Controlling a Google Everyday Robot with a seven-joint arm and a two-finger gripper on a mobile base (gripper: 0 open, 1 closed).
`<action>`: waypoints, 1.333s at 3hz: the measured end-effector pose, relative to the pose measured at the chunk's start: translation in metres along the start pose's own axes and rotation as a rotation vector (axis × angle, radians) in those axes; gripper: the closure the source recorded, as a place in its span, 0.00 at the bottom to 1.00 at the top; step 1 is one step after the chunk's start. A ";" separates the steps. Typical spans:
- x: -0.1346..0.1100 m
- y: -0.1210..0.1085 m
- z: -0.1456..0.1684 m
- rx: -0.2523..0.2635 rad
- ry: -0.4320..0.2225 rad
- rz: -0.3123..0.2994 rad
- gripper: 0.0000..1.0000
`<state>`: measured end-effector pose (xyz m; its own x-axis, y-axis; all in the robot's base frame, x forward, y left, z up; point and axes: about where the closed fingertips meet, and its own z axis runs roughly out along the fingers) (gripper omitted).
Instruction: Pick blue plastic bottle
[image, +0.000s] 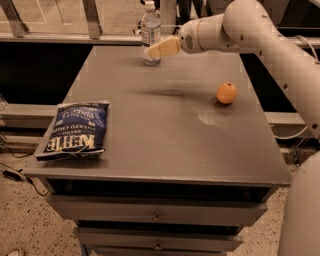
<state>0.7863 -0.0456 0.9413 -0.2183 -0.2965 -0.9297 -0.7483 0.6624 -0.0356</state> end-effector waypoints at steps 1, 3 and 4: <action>-0.005 -0.019 0.032 0.046 -0.057 0.011 0.00; -0.010 -0.061 0.082 0.140 -0.115 0.022 0.00; -0.017 -0.066 0.095 0.130 -0.142 0.041 0.00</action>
Offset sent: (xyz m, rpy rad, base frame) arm 0.1080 0.0116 -0.0157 0.0871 -0.1214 -0.1585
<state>0.8987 -0.0187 0.9247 -0.1492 -0.1735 -0.9735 -0.6514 0.7579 -0.0352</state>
